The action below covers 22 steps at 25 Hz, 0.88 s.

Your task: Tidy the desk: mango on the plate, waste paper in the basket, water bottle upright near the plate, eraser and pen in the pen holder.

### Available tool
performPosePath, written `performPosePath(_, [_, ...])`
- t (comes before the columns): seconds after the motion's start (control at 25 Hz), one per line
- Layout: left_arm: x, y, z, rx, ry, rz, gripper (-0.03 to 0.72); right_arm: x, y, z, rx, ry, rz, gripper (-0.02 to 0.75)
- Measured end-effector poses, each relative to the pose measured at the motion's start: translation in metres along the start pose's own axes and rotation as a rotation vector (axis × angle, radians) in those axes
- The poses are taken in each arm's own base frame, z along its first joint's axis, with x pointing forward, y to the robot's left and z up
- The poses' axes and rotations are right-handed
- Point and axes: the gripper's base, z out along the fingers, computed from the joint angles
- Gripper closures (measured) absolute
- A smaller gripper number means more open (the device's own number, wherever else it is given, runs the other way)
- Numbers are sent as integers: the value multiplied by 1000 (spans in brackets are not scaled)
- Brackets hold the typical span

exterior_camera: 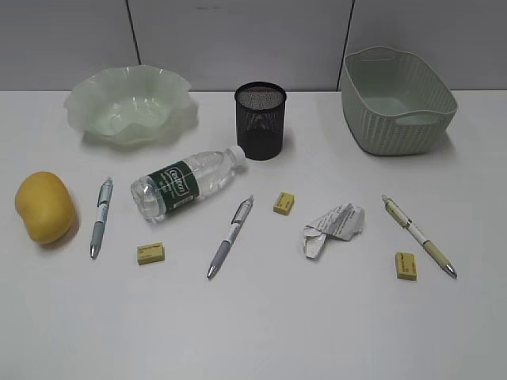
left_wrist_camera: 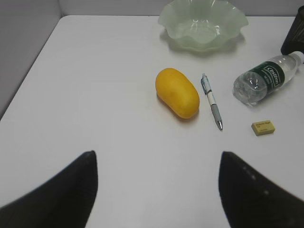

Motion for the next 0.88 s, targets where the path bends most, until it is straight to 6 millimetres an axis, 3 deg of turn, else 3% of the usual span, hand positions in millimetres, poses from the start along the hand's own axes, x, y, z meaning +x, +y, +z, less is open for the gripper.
performPosePath(0.88, [-4, -1, 2, 10, 13, -6, 104, 0, 0, 0, 0, 0, 0, 300])
